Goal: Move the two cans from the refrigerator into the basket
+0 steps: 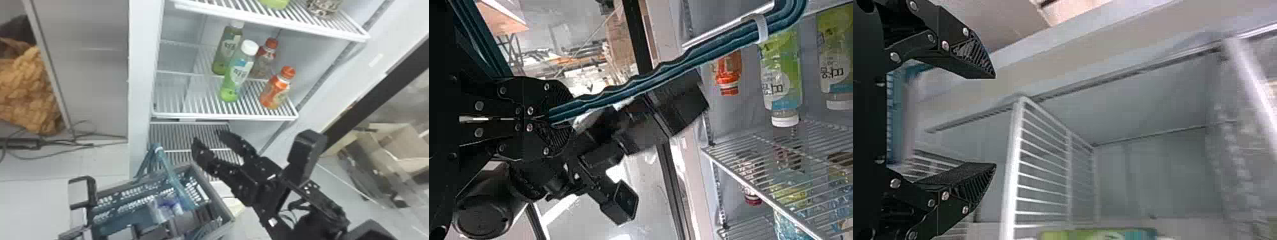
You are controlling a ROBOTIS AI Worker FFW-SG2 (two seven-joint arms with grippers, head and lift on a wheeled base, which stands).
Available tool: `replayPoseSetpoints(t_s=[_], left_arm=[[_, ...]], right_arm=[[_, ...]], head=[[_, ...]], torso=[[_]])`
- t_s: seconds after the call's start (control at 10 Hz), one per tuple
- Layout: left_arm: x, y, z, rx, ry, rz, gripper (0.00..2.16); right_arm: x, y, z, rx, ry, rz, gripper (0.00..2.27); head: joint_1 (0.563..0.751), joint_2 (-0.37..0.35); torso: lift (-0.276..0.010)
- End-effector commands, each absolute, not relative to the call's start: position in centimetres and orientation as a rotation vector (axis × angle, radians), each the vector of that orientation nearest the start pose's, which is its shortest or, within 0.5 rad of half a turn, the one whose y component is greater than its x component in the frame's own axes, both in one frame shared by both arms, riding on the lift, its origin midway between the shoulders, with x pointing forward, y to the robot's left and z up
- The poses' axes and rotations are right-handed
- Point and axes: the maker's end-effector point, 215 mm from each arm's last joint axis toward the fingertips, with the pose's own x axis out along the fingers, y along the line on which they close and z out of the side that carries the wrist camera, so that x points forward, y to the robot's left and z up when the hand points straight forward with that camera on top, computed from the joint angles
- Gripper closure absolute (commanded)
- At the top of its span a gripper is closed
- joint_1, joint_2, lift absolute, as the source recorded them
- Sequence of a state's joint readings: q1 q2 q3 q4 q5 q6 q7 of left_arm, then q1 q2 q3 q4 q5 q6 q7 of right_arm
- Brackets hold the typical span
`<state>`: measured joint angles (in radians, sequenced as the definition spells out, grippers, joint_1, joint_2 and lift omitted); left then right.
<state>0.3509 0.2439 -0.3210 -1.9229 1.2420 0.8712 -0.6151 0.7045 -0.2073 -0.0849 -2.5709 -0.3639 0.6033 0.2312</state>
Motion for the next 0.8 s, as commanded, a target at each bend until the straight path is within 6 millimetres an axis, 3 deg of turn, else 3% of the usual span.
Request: replayPoseSetpoints(t_s=[0.0, 0.3, 0.7], left_arm=[[24.1, -8.4, -32.9, -1.258, 0.749, -1.287, 1.2], [24.1, -8.4, -32.9, -1.257, 0.749, -1.287, 1.2], [23.8, -8.5, -33.2, -1.254, 0.761, -1.286, 1.2]], right_arm=[[36.8, -16.3, -26.4, 0.167, 0.168, 0.398, 0.43], [37.0, -17.9, -22.4, 0.2, -0.013, 0.347, 0.42], [36.1, -20.6, -21.7, 0.183, -0.075, 0.231, 0.42]], head=[[0.695, -0.35], [0.695, -0.35], [0.695, -0.35]], torso=[[-0.276], [-0.276], [-0.276]])
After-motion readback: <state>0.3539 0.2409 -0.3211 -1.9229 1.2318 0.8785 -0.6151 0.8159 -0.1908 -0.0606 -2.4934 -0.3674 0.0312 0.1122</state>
